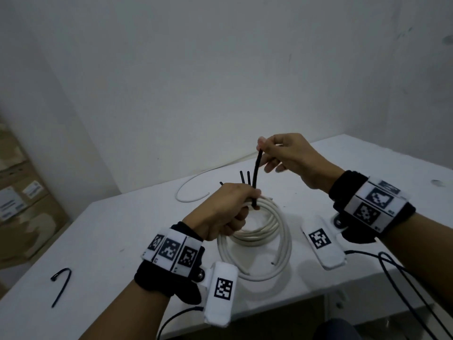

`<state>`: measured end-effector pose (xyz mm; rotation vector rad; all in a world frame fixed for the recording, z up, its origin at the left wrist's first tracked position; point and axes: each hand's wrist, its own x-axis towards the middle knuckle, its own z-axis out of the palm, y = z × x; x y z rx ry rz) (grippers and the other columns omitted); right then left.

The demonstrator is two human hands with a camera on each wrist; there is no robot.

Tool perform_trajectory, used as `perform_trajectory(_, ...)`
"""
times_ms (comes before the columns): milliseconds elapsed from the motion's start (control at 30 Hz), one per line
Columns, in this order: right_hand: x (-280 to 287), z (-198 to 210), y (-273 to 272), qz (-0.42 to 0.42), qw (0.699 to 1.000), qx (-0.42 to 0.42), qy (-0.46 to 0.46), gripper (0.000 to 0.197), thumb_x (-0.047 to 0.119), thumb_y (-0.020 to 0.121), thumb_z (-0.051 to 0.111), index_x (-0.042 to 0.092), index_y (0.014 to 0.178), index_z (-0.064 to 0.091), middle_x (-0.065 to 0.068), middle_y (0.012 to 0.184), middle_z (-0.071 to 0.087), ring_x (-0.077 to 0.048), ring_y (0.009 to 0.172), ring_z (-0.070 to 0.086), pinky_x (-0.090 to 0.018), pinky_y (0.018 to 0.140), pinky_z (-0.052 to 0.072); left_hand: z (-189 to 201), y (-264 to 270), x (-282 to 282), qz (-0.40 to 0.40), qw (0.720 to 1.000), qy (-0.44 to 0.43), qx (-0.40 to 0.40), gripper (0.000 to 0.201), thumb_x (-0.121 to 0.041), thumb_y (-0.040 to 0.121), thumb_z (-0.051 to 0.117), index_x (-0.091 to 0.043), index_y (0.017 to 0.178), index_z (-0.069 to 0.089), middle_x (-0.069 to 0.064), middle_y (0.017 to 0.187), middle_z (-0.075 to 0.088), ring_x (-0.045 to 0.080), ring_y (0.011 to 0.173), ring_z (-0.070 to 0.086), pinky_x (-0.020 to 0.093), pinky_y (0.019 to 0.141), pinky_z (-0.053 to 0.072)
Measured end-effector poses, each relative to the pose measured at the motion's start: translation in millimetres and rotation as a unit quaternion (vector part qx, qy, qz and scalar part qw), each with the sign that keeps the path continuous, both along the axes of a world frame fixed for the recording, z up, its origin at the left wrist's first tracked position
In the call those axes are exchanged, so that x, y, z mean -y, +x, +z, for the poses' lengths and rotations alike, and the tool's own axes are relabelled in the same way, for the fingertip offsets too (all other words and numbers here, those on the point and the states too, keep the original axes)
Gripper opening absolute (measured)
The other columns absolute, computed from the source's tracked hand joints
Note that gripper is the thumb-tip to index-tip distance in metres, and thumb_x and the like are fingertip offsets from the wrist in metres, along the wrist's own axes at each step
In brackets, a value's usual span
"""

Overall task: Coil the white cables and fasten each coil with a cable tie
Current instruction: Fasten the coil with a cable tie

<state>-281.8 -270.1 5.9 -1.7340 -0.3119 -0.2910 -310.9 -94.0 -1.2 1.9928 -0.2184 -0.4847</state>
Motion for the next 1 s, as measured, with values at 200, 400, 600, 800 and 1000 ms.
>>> perform_trajectory(200,5.3,-26.1,-33.1,0.134,0.972,-0.110,-0.160,0.037,0.045,0.082,0.058,0.017,0.106,0.060,-0.015,0.088,0.072,-0.024,0.067,0.066,-0.029,0.050,0.052,0.5,13.5,-13.0,0.070,0.993,-0.097,-0.022,0.031,-0.030,0.096,0.045,-0.012,0.072,0.051,-0.004,0.044,0.025,0.008,0.034,0.017,0.011,0.037,0.011)
perform_trajectory(400,-5.1,-49.5,-35.9,0.044,0.980,-0.061,-0.183,0.018,0.025,0.093,0.057,0.013,0.103,0.065,-0.023,0.067,0.067,-0.036,0.050,0.063,-0.034,0.043,0.054,-12.5,23.3,-15.0,0.150,0.976,-0.156,-0.002,0.028,-0.028,0.094,0.054,-0.016,0.072,0.043,-0.003,0.045,0.034,0.008,0.034,0.023,0.012,0.036,0.015)
perform_trajectory(600,-12.6,-53.8,-33.0,0.039,0.984,-0.040,-0.168,0.019,0.018,0.090,0.062,0.020,0.109,0.059,-0.016,0.067,0.067,-0.025,0.045,0.060,-0.032,0.040,0.052,-18.2,27.4,-15.5,0.202,0.962,-0.183,0.021,0.011,-0.016,0.094,0.049,-0.015,0.083,0.050,0.001,0.048,0.042,0.009,0.033,0.023,0.011,0.036,0.015)
perform_trajectory(800,-14.3,-55.7,-26.7,0.024,0.986,-0.057,-0.156,0.017,0.015,0.090,0.060,0.020,0.106,0.059,-0.022,0.073,0.068,-0.023,0.045,0.059,-0.031,0.039,0.051,-23.8,35.0,-19.8,0.170,0.969,-0.175,0.033,0.024,-0.024,0.097,0.053,-0.013,0.079,0.044,0.004,0.053,0.047,0.010,0.035,0.030,0.014,0.034,0.023)
perform_trajectory(1000,-10.7,-53.6,-7.8,0.023,0.991,-0.075,-0.112,0.011,0.012,0.091,0.057,0.014,0.101,0.058,-0.013,0.066,0.065,-0.019,0.038,0.052,-0.024,0.032,0.041,-21.6,47.1,-19.9,0.170,0.970,-0.172,0.034,0.035,-0.035,0.096,0.054,-0.001,0.092,0.064,0.013,0.077,0.061,0.021,0.063,0.060,0.033,0.060,0.057)
